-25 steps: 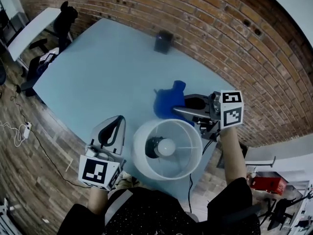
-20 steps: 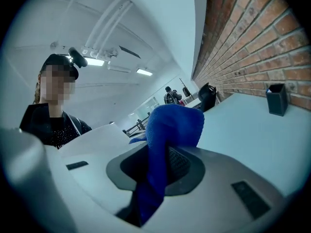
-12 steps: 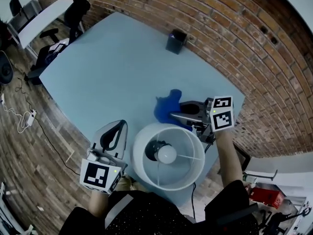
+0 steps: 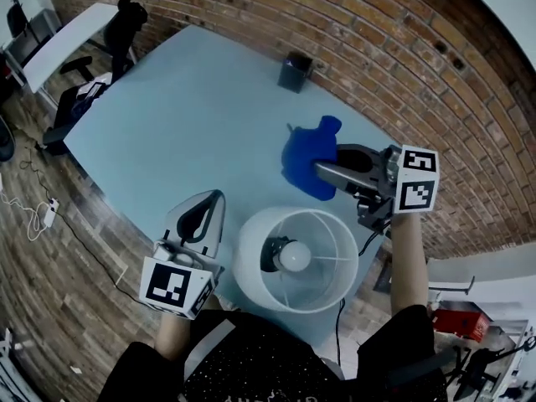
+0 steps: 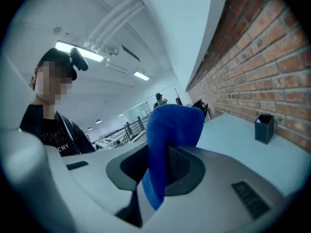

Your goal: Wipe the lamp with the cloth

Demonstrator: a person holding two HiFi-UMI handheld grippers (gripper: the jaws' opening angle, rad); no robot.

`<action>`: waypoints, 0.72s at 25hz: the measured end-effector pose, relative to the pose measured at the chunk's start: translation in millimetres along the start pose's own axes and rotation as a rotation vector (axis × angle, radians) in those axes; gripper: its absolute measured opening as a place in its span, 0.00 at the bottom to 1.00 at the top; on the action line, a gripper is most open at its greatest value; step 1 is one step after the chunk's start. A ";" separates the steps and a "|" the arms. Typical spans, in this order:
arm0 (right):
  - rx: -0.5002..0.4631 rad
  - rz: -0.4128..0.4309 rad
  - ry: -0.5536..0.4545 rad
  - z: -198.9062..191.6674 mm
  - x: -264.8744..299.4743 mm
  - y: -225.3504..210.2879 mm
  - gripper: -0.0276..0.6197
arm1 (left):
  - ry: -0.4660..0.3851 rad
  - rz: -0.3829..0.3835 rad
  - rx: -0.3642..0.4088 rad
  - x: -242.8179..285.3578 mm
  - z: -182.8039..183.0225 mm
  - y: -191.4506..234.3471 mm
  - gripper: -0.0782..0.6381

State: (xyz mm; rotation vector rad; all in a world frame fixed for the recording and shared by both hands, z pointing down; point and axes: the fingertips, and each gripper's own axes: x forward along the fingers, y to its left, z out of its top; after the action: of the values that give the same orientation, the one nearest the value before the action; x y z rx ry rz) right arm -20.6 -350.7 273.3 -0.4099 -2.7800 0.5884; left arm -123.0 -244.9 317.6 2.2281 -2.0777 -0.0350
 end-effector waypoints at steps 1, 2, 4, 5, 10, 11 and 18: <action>-0.015 -0.028 -0.039 17.1 -3.4 12.4 0.16 | -0.008 -0.026 0.002 2.9 2.6 2.2 0.12; -0.031 -0.063 -0.073 32.5 -6.2 25.2 0.16 | -0.016 -0.057 0.005 6.8 5.1 4.7 0.12; -0.068 -0.140 -0.118 57.0 -9.3 51.9 0.16 | -0.033 -0.132 0.001 18.4 10.2 9.6 0.12; -0.085 -0.178 -0.130 66.5 -9.3 64.8 0.16 | -0.042 -0.177 -0.003 25.5 13.2 11.3 0.12; -0.114 -0.421 -0.138 91.1 -2.0 94.5 0.16 | -0.045 -0.437 0.002 56.8 23.7 8.9 0.12; -0.112 -0.491 -0.132 92.3 -1.1 94.7 0.16 | -0.042 -0.487 0.006 61.0 25.2 8.0 0.12; -0.044 -0.869 -0.150 87.1 17.3 117.2 0.16 | 0.017 -0.830 -0.036 69.1 30.8 -4.4 0.12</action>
State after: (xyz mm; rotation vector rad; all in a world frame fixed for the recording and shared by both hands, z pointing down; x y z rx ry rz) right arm -38.7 -272.8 150.0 0.8328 -2.7267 0.3385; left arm -116.1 -315.1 289.9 2.8573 -0.9949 -0.1080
